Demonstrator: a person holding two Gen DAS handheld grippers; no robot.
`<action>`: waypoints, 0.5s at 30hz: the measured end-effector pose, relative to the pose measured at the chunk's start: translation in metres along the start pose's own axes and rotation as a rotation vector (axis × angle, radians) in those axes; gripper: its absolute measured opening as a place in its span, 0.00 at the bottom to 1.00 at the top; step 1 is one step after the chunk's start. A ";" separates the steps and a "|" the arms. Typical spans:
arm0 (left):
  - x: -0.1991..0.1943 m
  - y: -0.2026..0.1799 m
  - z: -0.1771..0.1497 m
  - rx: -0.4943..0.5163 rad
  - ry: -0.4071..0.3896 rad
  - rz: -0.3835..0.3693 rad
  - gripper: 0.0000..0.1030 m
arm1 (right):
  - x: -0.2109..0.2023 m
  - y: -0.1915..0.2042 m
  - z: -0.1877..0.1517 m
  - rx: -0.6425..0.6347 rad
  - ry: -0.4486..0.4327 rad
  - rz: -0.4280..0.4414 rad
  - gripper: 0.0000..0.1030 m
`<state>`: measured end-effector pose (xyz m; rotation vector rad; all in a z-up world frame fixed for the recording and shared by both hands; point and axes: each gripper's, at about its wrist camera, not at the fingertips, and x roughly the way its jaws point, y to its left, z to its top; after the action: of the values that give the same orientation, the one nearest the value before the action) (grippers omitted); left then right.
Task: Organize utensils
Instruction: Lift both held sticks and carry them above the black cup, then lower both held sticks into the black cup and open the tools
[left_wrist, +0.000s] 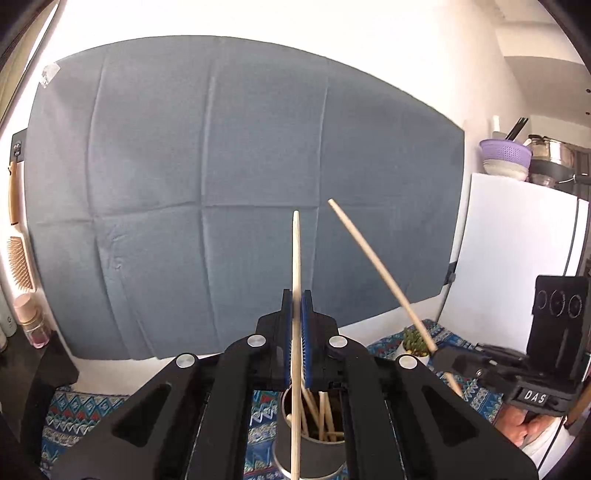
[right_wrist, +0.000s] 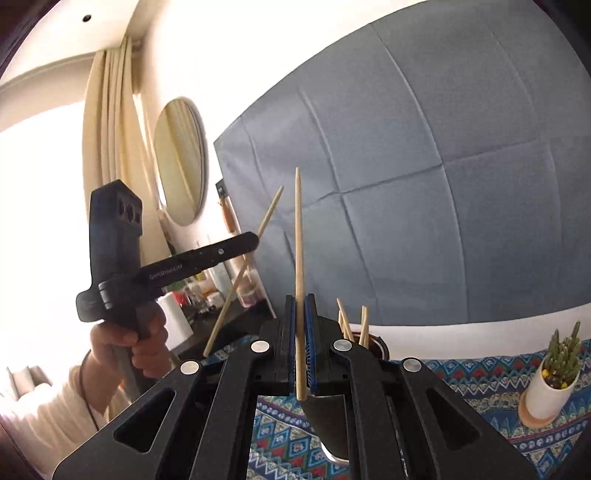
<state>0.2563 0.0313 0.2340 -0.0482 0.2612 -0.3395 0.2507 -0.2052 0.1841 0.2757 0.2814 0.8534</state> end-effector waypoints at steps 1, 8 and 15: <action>0.002 -0.001 0.000 -0.012 -0.025 -0.023 0.05 | 0.002 -0.002 -0.002 0.013 -0.023 0.014 0.05; 0.019 -0.002 -0.012 -0.103 -0.175 -0.115 0.05 | 0.020 -0.019 -0.015 0.081 -0.150 0.002 0.05; 0.030 -0.005 -0.037 -0.099 -0.293 -0.147 0.05 | 0.049 -0.041 -0.031 0.074 -0.152 -0.133 0.05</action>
<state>0.2725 0.0168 0.1916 -0.2141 -0.0162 -0.4605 0.2987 -0.1896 0.1344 0.3850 0.1871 0.6880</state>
